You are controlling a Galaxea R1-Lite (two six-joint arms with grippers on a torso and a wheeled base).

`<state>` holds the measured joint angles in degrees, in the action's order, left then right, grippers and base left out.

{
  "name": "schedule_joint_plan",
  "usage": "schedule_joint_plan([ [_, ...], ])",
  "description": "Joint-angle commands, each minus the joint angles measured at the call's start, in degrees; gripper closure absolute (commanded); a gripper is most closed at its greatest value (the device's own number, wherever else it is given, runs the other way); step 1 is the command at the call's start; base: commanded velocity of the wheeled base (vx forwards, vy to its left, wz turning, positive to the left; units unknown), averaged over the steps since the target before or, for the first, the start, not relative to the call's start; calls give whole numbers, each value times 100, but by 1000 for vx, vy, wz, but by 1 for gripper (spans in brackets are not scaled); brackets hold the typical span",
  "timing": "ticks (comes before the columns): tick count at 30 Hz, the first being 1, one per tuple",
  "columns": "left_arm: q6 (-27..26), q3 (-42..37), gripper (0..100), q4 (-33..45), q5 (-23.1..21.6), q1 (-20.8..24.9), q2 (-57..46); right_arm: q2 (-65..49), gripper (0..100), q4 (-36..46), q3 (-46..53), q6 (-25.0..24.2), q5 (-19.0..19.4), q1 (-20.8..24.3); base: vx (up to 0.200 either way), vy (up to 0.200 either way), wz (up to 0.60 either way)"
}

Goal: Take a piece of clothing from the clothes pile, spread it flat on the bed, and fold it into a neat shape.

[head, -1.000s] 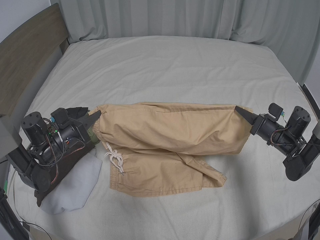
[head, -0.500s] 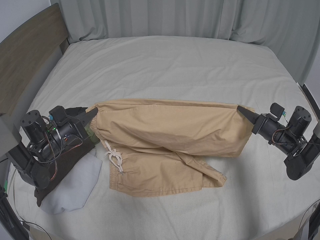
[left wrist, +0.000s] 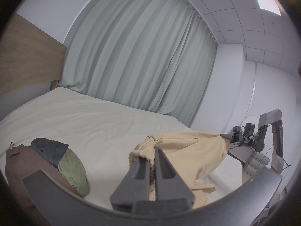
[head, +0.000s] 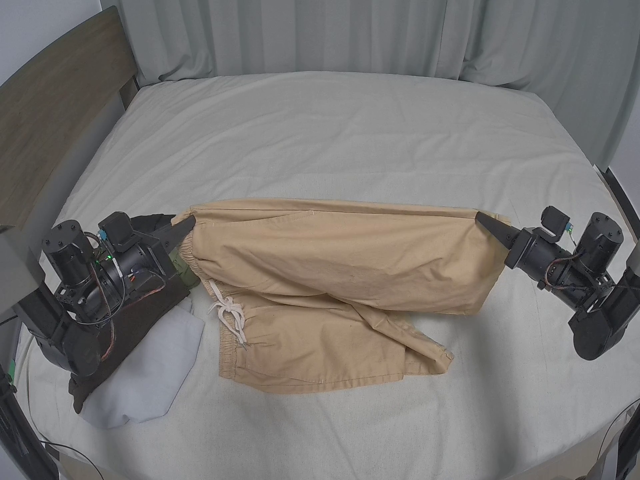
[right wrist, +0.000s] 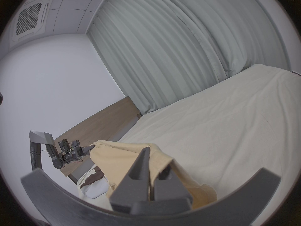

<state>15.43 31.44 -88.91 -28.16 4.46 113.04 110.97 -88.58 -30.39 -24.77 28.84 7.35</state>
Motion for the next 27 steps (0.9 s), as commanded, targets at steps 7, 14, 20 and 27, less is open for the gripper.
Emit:
schedule_joint_plan([
  [7, 4, 20, 100, -4, 12, -16, 7, 12, 100, -2, -11, -1, 7, -85, 0, 0, 0],
  [14, 4, 29, 100, -4, 12, -24, 7, 12, 100, -2, -2, 7, 7, -93, 0, 0, 0],
  [20, 4, 29, 100, -4, 12, -42, 7, 12, 100, -2, -2, 7, 7, -93, 0, 0, 0],
  [27, 4, 38, 100, -4, 12, -42, 25, 30, 100, -2, -11, 16, 7, -32, 0, 0, 0],
])
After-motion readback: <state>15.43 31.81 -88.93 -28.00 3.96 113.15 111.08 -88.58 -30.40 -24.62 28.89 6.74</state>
